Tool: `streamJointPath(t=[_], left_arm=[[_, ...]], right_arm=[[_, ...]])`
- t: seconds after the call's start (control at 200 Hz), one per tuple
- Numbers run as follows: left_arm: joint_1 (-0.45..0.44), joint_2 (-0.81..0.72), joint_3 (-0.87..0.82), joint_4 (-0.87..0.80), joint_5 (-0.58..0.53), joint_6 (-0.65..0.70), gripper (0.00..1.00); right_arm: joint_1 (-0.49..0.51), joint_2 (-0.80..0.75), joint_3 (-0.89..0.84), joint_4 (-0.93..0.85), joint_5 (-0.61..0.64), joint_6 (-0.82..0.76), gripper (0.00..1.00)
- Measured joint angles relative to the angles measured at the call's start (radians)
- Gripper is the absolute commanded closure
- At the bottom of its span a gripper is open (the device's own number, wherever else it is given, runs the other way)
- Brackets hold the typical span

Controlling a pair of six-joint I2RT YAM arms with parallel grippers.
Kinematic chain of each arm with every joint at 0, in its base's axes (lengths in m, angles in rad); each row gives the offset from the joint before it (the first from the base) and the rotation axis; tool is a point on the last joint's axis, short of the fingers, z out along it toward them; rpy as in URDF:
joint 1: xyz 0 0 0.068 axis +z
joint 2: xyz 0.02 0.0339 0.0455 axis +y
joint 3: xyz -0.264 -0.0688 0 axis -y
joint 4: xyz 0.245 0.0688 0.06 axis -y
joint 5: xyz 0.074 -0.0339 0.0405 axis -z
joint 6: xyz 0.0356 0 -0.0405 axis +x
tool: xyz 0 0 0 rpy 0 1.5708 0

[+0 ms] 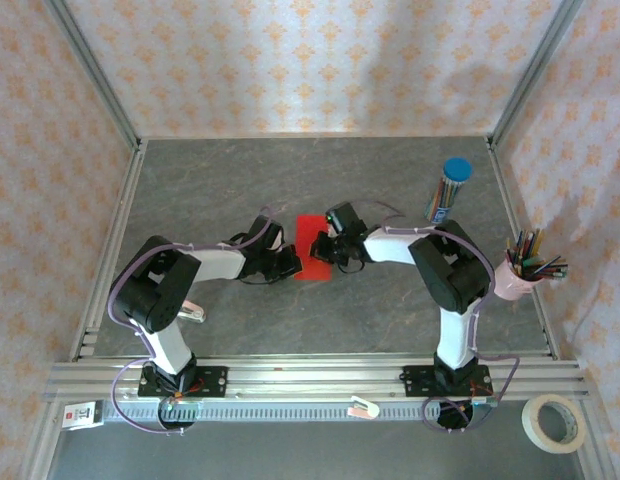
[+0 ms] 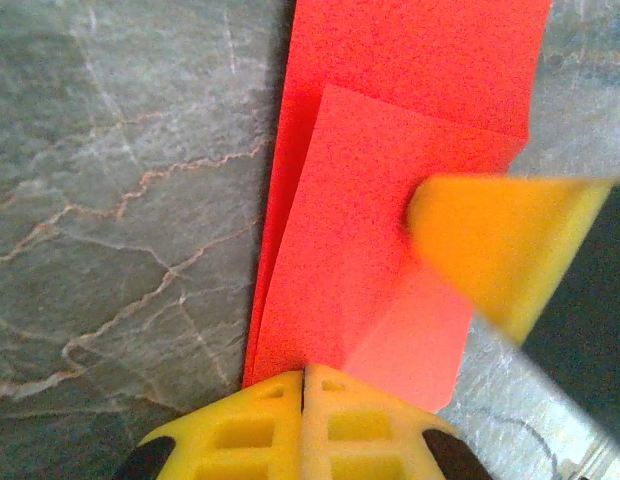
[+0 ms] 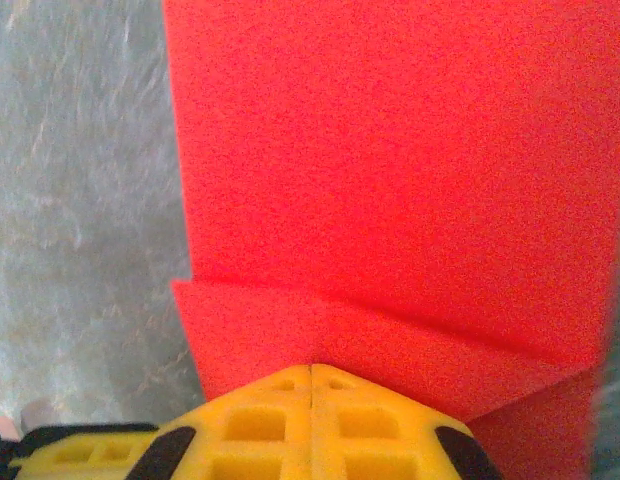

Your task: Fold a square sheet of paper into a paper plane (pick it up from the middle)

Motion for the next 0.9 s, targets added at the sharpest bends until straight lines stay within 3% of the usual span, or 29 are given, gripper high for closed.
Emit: streamJointPath(t=[0.205, 0.4, 0.5, 0.661, 0.901], left_arm=[[0.000, -0.003, -0.010, 0.020, 0.000, 0.000, 1.00], [0.000, -0.004, 0.005, 0.004, -0.001, 0.000, 1.00], [0.000, -0.005, 0.028, -0.016, -0.005, -0.004, 0.90], [0.002, -0.026, 0.061, -0.010, -0.012, -0.017, 0.79], [0.042, -0.032, 0.064, 0.042, -0.011, -0.020, 0.77]], right_arm=[[-0.130, 0.000, 0.001, 0.005, 0.030, -0.022, 1.00], [-0.145, -0.023, 0.000, -0.011, 0.045, -0.029, 0.98], [-0.141, -0.080, -0.015, -0.012, 0.055, -0.024, 0.97], [-0.116, -0.192, -0.079, 0.016, 0.063, 0.018, 0.86], [-0.072, -0.222, -0.178, 0.074, 0.043, 0.112, 0.65]])
